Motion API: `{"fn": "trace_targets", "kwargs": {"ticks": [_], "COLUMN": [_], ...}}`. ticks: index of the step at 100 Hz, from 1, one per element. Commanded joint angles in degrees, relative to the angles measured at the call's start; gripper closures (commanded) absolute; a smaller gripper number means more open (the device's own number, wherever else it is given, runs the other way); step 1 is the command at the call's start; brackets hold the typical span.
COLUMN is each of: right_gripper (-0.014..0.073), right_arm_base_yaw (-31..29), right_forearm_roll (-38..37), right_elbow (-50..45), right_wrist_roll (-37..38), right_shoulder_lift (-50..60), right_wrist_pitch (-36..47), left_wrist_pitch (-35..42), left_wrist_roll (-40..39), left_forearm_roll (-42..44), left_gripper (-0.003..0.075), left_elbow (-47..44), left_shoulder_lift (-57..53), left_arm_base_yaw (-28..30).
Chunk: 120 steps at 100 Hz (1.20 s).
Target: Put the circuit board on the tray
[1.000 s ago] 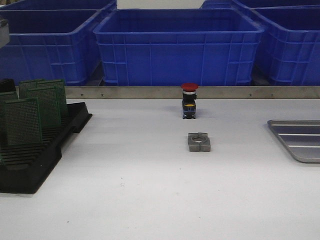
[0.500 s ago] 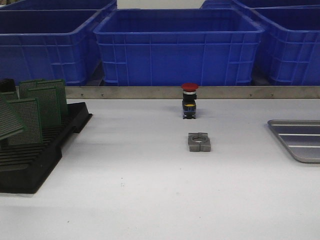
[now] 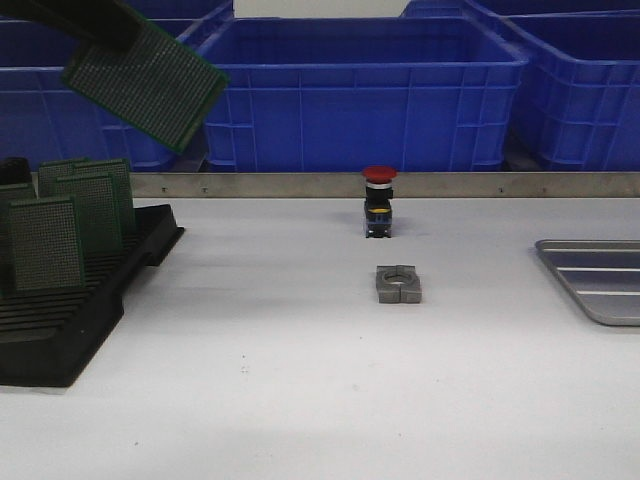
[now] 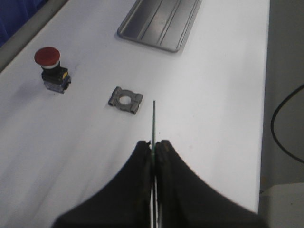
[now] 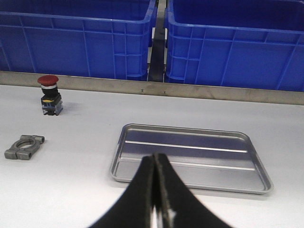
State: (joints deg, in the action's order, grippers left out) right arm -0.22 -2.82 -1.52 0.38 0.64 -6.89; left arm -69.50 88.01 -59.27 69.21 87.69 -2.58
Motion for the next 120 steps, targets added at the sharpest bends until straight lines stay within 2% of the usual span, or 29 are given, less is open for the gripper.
{"fn": "trace_targets", "kwargs": {"ticks": [1, 25, 49, 102, 109, 120], "right_gripper": [0.0654, 0.0654, 0.0654, 0.0654, 0.0654, 0.0654], "right_arm_base_yaw": [0.0, 0.0, 0.0, 0.1, 0.1, 0.1], "right_forearm_roll": [-0.5, -0.5, -0.5, 1.1, 1.9, 1.9], "right_elbow": [0.7, 0.7, 0.7, 1.2, 3.0, 8.6], "right_wrist_roll": [-0.4, -0.4, -0.4, -0.4, -0.4, -0.4], "right_shoulder_lift": [1.5, 1.5, 1.5, 1.5, 1.4, 1.4], "right_wrist_pitch": [4.0, 3.9, 4.1, 6.9, 4.8, -4.1], "left_wrist_pitch": [-3.8, -3.7, -3.3, -3.4, -3.4, -3.4], "left_wrist_roll": [-0.4, -0.4, -0.4, -0.4, -0.4, -0.4], "left_forearm_roll": [-6.6, -6.6, -6.7, -6.8, -6.8, -6.8], "left_gripper": [0.0741, 0.0741, 0.0741, 0.0741, 0.0741, 0.0741], "left_elbow": [1.2, 1.2, 1.2, 1.2, 1.2, 1.2], "left_shoulder_lift": [-2.1, -0.1, 1.1, 1.4, 1.4, 1.4], "left_arm_base_yaw": [-1.8, -10.4, -15.1, -15.8, -15.8, -15.8]}}
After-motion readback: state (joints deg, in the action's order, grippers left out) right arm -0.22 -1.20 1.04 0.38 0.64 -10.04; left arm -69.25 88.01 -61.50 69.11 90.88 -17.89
